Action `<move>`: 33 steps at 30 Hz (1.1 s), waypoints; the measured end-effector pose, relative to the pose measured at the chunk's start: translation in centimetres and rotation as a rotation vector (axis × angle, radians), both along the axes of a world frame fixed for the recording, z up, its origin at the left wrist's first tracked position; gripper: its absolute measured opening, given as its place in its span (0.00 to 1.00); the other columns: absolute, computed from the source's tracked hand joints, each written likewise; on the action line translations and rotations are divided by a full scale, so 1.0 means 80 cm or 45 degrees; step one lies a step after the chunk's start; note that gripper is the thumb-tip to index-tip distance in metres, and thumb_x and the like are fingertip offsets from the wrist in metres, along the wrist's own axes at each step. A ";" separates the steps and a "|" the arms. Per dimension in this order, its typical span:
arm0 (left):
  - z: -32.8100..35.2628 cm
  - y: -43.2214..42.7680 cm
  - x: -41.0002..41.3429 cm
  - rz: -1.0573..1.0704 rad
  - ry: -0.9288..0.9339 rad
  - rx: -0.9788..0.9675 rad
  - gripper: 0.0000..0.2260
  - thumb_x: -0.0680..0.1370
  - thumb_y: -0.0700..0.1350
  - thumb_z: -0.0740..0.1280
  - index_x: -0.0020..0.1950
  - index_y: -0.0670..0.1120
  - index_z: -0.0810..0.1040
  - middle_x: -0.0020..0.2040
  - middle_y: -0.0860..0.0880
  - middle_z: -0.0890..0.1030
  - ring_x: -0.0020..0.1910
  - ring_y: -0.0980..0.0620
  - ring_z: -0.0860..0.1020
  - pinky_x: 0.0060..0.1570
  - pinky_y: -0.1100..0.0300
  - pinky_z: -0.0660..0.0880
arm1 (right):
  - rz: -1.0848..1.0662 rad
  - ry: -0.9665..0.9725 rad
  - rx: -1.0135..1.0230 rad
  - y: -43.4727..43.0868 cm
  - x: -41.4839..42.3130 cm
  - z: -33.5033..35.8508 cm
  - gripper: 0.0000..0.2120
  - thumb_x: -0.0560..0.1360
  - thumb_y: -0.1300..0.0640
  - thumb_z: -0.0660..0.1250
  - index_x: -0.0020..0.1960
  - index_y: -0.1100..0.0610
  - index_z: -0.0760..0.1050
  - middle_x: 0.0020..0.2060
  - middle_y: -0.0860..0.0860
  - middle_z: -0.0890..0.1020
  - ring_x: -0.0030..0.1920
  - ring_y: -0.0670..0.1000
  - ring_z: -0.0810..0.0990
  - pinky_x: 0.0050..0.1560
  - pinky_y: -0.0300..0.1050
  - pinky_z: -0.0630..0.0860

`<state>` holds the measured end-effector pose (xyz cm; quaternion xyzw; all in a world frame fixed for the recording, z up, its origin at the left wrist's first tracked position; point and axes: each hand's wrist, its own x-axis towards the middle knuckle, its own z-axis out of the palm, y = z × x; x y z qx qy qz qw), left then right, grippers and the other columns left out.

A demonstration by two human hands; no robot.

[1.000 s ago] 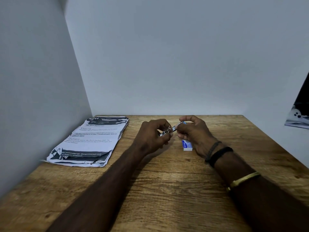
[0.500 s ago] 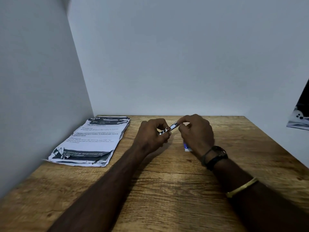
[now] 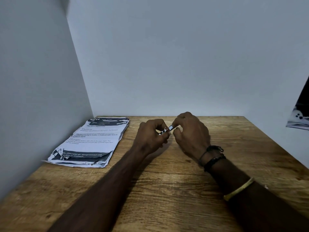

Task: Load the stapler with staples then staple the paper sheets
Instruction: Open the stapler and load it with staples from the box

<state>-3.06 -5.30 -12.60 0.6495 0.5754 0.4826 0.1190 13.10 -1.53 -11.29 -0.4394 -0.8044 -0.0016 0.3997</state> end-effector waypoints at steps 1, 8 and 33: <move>0.000 0.000 0.000 -0.003 -0.003 0.000 0.05 0.74 0.41 0.75 0.40 0.44 0.81 0.36 0.49 0.85 0.29 0.52 0.85 0.29 0.49 0.82 | 0.025 0.056 -0.028 0.001 0.001 0.000 0.06 0.72 0.55 0.67 0.46 0.49 0.82 0.53 0.45 0.80 0.54 0.50 0.78 0.42 0.46 0.73; 0.000 0.000 -0.001 -0.015 0.020 -0.005 0.05 0.74 0.41 0.75 0.41 0.45 0.81 0.37 0.49 0.86 0.29 0.51 0.85 0.29 0.49 0.83 | 0.215 0.430 -0.252 0.005 0.001 -0.001 0.03 0.72 0.57 0.73 0.39 0.53 0.83 0.41 0.43 0.82 0.51 0.45 0.78 0.54 0.49 0.76; 0.006 0.000 -0.006 0.213 0.390 -0.422 0.05 0.71 0.48 0.79 0.44 0.49 0.87 0.43 0.52 0.87 0.46 0.54 0.82 0.45 0.59 0.76 | -0.171 -0.117 -0.726 0.020 0.009 -0.006 0.07 0.69 0.48 0.74 0.40 0.52 0.84 0.48 0.47 0.85 0.62 0.57 0.75 0.62 0.54 0.62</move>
